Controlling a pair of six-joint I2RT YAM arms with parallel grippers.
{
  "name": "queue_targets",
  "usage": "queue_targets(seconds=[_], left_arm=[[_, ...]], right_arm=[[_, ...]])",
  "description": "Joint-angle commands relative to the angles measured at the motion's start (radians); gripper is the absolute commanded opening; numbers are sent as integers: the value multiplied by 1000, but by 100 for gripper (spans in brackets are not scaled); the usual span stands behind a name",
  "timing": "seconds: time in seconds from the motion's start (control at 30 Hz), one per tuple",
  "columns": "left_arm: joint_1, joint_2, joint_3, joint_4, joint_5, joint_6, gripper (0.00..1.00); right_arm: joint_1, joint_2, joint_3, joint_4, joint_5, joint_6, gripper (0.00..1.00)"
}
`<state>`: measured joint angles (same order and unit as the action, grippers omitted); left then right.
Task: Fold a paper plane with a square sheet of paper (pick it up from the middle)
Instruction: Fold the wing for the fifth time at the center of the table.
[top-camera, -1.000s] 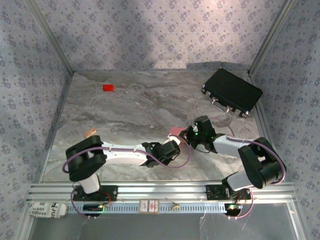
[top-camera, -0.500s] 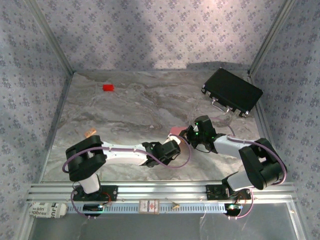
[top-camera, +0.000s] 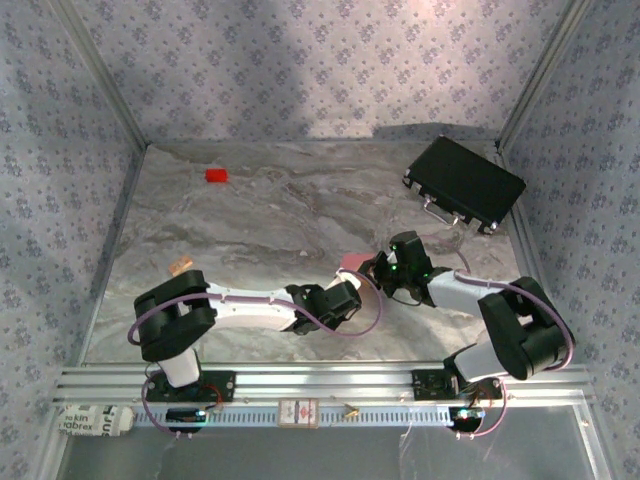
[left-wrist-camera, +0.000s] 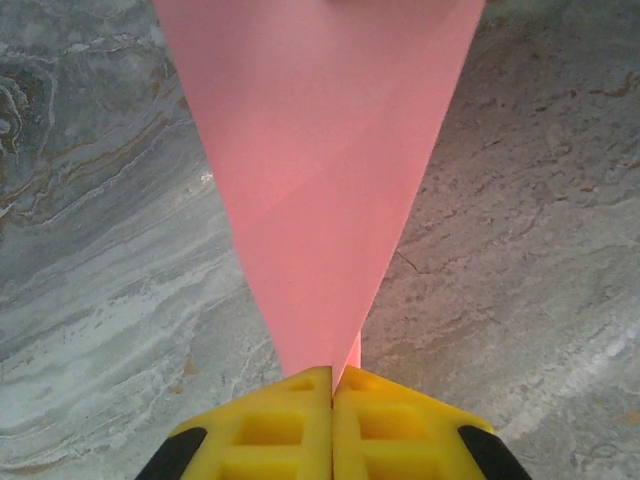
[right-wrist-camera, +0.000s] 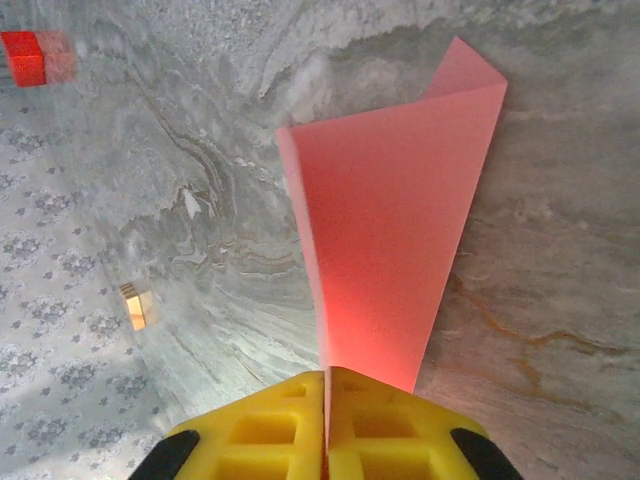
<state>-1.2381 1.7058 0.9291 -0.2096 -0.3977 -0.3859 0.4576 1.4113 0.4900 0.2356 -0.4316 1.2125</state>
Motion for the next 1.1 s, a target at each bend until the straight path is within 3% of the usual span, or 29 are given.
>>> queue_targets(seconds=[0.0,0.13,0.37,0.57,0.8,0.9,1.07], left_arm=[[-5,5,14,1,-9,-14,6],[0,6,8,18,13,-38,6],[4,-14,8,32,26,-26,8],[4,-3,20,16,23,-16,9],[4,-7,21,4,14,-13,12],[3,-5,23,3,11,-6,13],[3,-4,33,-4,16,7,14]], right_arm=[[-6,-40,-1,-100,41,-33,14],[-8,-96,-13,-180,79,-75,20],[-24,-136,-50,-150,48,-81,15],[-27,-127,-26,-139,18,-79,27],[-28,-91,9,-133,-23,-86,31],[-26,-60,20,-116,-37,-85,29],[-24,-29,29,-115,-39,-83,15]])
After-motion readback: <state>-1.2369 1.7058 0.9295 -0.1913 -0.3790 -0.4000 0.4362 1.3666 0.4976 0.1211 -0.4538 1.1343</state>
